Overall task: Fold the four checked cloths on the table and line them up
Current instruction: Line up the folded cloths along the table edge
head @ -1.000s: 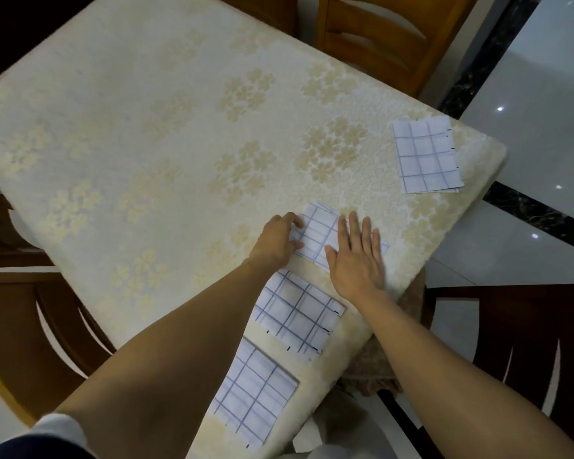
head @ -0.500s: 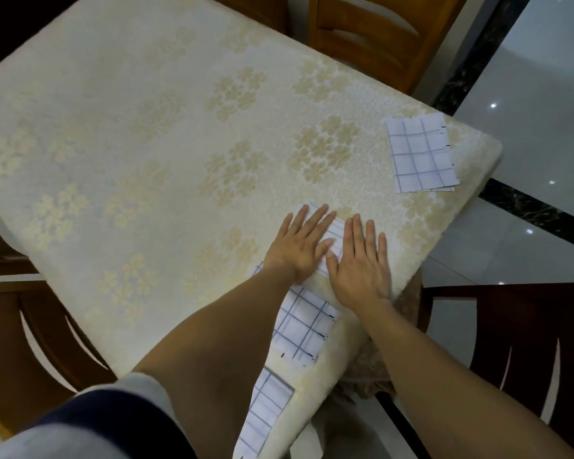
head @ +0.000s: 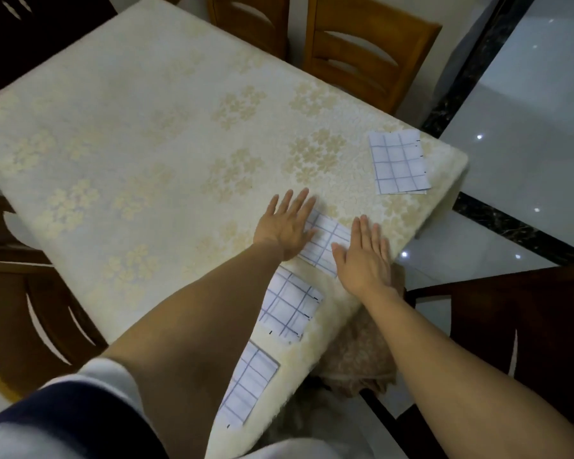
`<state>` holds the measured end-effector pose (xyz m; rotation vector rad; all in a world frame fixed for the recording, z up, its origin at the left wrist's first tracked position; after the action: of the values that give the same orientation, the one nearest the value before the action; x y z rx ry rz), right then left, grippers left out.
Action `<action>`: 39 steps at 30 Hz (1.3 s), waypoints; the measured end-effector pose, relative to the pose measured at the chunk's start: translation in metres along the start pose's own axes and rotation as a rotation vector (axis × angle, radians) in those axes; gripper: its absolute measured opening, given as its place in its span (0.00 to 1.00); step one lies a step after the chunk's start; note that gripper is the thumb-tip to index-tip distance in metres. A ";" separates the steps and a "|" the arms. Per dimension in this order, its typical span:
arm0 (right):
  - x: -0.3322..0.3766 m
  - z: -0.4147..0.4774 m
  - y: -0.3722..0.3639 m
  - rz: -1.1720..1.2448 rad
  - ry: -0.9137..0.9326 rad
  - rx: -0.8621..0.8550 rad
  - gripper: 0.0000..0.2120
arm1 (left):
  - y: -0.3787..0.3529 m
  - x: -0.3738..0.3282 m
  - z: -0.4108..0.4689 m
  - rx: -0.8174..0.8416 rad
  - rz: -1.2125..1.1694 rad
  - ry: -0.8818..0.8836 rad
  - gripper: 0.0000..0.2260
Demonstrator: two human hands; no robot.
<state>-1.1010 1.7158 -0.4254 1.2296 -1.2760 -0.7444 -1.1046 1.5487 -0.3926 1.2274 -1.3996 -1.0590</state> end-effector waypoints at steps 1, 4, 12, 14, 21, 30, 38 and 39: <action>0.005 -0.004 0.013 0.021 0.008 -0.043 0.35 | 0.011 -0.004 -0.007 -0.012 -0.028 -0.025 0.30; 0.016 -0.022 0.050 0.016 0.030 -0.162 0.27 | 0.042 -0.008 -0.032 -0.061 0.007 -0.044 0.20; 0.005 -0.128 0.115 -0.045 0.120 -0.268 0.13 | 0.084 -0.027 -0.129 -0.151 0.082 -0.060 0.13; 0.002 -0.153 0.122 -0.072 0.120 -0.264 0.13 | 0.089 -0.035 -0.150 -0.167 0.105 -0.066 0.12; -0.016 -0.202 0.150 -0.061 0.129 -0.306 0.13 | 0.134 -0.082 -0.182 -0.268 0.145 -0.118 0.12; -0.099 -0.201 0.184 0.074 0.122 -0.363 0.12 | 0.167 -0.196 -0.135 -0.256 0.230 -0.202 0.12; -0.204 -0.138 0.233 0.098 0.324 -0.315 0.11 | 0.187 -0.295 -0.073 -0.189 0.191 -0.030 0.12; -0.209 -0.131 0.238 0.096 0.357 -0.302 0.11 | 0.190 -0.299 -0.066 -0.186 0.180 0.003 0.12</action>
<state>-1.0676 2.0034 -0.2416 0.9942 -0.8862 -0.5907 -1.0595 1.8665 -0.2292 0.9503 -1.3493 -1.0364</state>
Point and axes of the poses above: each hand's wrist, its own z-axis towards the middle knuckle, its own y-axis out of the back of the hand, x = y × z, the point moved 9 cm from there along z, towards the middle knuckle, and after that the axes turned 11 degrees about -x, right-handed, at the moved point
